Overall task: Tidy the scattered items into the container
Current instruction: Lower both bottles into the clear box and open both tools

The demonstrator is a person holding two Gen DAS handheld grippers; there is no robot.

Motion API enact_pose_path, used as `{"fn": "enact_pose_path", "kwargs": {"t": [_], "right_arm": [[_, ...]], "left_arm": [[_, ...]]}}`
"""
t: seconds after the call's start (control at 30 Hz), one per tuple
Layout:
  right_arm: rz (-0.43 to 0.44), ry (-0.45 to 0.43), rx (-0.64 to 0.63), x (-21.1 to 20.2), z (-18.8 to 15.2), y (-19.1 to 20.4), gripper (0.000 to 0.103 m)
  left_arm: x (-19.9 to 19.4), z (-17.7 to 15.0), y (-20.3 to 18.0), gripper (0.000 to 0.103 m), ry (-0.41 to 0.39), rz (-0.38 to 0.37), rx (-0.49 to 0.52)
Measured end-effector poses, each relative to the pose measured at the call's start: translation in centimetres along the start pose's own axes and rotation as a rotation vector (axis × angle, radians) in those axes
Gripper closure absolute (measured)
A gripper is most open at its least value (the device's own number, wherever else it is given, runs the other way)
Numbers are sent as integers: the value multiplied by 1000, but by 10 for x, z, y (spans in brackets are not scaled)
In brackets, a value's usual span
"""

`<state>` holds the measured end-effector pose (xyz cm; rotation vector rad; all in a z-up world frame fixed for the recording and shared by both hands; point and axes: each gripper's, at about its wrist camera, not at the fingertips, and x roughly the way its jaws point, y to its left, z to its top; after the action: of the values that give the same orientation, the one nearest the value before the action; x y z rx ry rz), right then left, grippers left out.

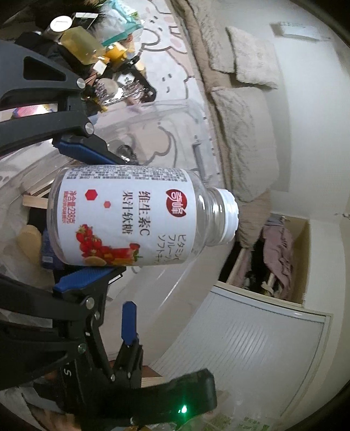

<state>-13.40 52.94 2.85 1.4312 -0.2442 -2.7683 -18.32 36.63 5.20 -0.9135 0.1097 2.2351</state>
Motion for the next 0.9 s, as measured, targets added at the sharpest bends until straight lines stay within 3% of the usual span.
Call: {"fn": "enact_pose_path", "kwargs": {"t": [0.2,0.57,0.8,0.87,0.9], "right_arm": [[-41,-37,14,-6,4,-8,23],[49,-133,131,-28,13,-27,23],[68,-142,122,-27,13,-23,23],[70,-144,118,-27,13,-21,23],[72,-145,117,-27,13,-21,23]], "left_arm": [[19,4,2,35,70,53,12],[52,9,11,35,248,44,-71],[59,6,1,35,301,111,-59],[56,6,0,30,291,114,-67],[54,6,0,21,279,119,-70]]}}
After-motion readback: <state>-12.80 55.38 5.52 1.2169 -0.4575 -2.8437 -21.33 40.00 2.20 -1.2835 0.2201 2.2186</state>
